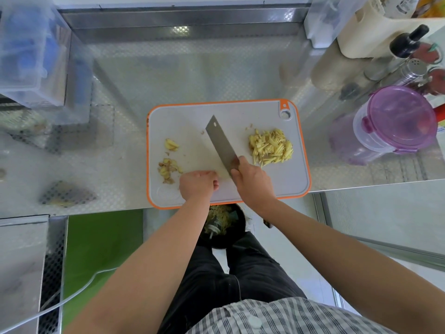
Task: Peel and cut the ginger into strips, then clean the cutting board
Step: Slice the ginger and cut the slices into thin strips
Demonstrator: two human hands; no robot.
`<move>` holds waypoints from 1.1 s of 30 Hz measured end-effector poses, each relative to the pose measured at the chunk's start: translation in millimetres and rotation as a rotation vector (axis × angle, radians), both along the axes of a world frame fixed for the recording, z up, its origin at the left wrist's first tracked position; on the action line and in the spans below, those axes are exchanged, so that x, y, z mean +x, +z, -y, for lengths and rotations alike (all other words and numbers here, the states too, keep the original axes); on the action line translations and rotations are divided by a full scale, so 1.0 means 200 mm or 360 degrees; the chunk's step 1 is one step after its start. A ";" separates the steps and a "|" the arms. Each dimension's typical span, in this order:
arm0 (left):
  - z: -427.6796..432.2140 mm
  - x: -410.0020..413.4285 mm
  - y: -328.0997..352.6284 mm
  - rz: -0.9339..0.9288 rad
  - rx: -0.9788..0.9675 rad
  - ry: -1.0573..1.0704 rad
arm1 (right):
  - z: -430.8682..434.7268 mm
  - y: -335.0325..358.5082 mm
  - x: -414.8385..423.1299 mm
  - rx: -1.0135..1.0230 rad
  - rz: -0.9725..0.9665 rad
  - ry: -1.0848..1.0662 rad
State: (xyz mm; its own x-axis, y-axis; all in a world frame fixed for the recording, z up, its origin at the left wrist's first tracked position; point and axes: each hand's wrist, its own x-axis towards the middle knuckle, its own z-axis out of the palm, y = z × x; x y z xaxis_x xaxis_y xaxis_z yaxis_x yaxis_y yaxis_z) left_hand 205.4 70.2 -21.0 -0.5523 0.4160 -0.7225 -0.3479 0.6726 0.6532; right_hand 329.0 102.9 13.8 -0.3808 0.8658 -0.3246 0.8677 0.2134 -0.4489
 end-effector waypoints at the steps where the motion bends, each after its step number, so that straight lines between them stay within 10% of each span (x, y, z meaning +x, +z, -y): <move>1: 0.01 0.00 0.00 -0.0011 0.0025 -0.0009 | -0.01 0.01 0.02 -0.0001 -0.0022 0.0001; 25: -0.03 0.09 0.01 -0.0749 0.0154 -0.0786 | -0.07 -0.01 0.21 -0.0083 0.0085 -0.0112; 33: -0.12 0.15 0.17 -0.0172 0.0402 -0.0624 | -0.08 0.09 0.20 0.0351 0.0105 -0.0057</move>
